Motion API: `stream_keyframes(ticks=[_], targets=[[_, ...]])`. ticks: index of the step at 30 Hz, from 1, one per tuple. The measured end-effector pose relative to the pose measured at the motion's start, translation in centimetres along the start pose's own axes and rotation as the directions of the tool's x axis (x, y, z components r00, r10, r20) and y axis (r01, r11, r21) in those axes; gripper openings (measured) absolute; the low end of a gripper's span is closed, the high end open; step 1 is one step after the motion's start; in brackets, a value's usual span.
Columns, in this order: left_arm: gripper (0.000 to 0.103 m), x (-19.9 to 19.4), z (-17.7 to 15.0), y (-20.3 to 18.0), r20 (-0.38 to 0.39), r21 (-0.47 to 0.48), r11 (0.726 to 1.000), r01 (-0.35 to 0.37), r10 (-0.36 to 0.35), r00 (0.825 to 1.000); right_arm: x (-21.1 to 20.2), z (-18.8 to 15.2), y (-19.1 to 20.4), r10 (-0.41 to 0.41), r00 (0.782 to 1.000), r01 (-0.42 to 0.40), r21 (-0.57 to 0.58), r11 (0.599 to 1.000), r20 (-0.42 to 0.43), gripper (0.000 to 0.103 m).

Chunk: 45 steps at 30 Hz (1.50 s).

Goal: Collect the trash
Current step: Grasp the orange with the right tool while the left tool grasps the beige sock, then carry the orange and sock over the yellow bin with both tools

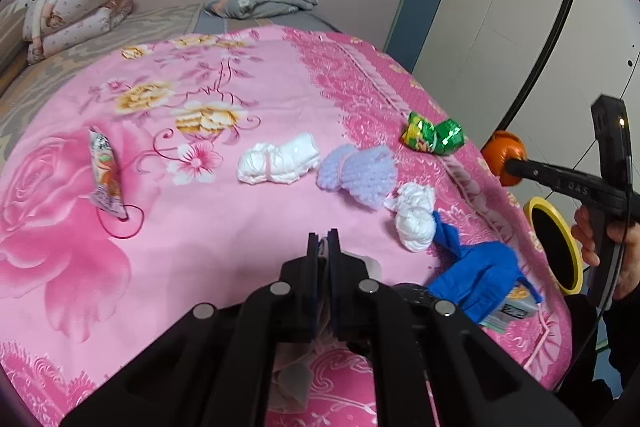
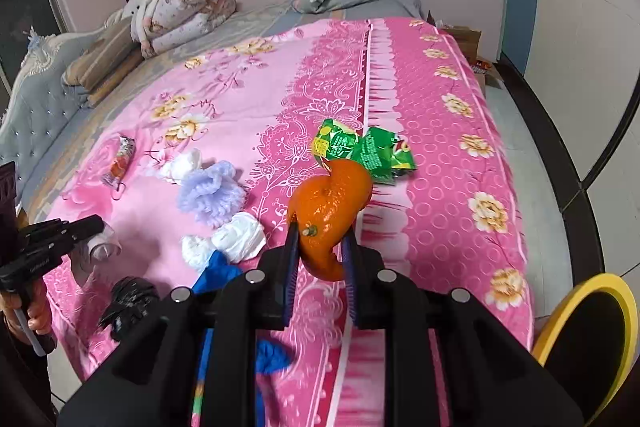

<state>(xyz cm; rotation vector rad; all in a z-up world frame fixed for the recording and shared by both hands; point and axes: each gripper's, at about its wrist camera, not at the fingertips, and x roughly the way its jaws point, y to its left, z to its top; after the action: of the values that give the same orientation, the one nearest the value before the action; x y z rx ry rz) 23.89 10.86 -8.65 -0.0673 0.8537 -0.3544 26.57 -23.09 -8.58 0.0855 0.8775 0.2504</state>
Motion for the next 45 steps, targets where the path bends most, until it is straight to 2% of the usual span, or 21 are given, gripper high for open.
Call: stream_keyframes(ticks=[6,15,28,36,45], targets=[[0.004,-3.1,0.3,-2.1,0.053,0.009,1.0,-0.004,0.004,0.999,-4.3,-1.0,-0.9,0.002,0.999,-0.003,0.016,1.0,0.045,0.019],[0.004,-6.6,1.2,-7.3,0.138,0.012,1.0,0.004,-0.006,0.99,-10.8,-2.4,-2.5,-0.009,0.993,0.004,0.037,0.999,0.122,0.019],[0.004,-6.7,3.3,-14.9,0.142,0.028,0.998,0.065,-0.068,0.987,-18.0,-3.9,-6.8,-0.057,0.976,0.036,0.105,0.994,0.209,0.019],[0.004,-5.9,5.4,-19.8,0.156,0.025,0.994,0.11,-0.113,0.981,-21.8,-4.5,-11.7,-0.127,0.963,0.084,0.182,0.98,0.239,0.019],[0.004,-4.1,7.1,-25.4,0.146,0.073,0.982,0.175,-0.184,0.972,-25.3,-5.2,-17.4,-0.222,0.941,0.15,0.276,0.95,0.255,0.019]])
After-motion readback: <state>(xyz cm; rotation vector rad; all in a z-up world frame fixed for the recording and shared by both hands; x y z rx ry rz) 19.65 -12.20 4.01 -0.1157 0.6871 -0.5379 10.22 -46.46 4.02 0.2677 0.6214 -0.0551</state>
